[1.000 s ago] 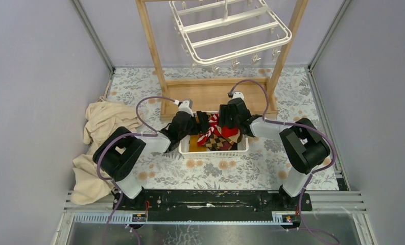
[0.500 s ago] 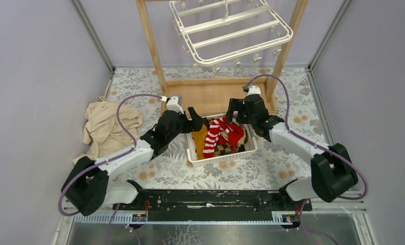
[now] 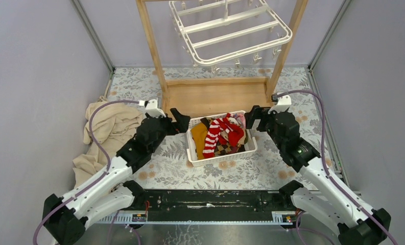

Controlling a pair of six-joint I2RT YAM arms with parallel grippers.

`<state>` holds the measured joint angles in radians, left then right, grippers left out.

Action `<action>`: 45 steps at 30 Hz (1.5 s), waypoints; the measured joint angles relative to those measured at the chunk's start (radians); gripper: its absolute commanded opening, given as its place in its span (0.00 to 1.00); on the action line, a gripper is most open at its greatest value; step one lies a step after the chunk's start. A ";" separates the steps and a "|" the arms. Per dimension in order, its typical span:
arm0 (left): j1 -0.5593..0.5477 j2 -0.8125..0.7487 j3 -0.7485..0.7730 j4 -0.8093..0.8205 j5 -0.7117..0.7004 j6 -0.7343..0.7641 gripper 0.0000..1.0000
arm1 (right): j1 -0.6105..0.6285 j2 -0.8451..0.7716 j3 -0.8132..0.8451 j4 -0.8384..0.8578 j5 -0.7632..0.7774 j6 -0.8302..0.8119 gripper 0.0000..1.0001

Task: Remove the socks clipped to the hanger
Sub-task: Move the bin to the center of the board, then reset both arms

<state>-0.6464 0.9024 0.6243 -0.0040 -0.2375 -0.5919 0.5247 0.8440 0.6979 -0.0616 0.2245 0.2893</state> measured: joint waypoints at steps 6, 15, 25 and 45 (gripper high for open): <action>0.004 -0.095 -0.044 -0.015 -0.158 0.027 0.98 | -0.002 -0.066 -0.047 0.002 0.136 -0.069 0.99; 0.080 -0.049 -0.210 0.087 -0.357 0.153 0.98 | -0.026 -0.206 -0.337 0.179 0.301 -0.178 1.00; 0.191 0.061 -0.357 0.428 -0.374 0.369 0.98 | -0.035 -0.204 -0.645 0.580 0.454 -0.287 1.00; 0.446 0.427 -0.400 0.878 -0.204 0.492 0.98 | -0.303 0.509 -0.642 1.407 0.420 -0.362 1.00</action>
<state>-0.2005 1.3296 0.2241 0.8738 -0.4412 -0.0998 0.2214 1.3529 0.0555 1.3457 0.6445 -0.0723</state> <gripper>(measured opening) 0.983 0.994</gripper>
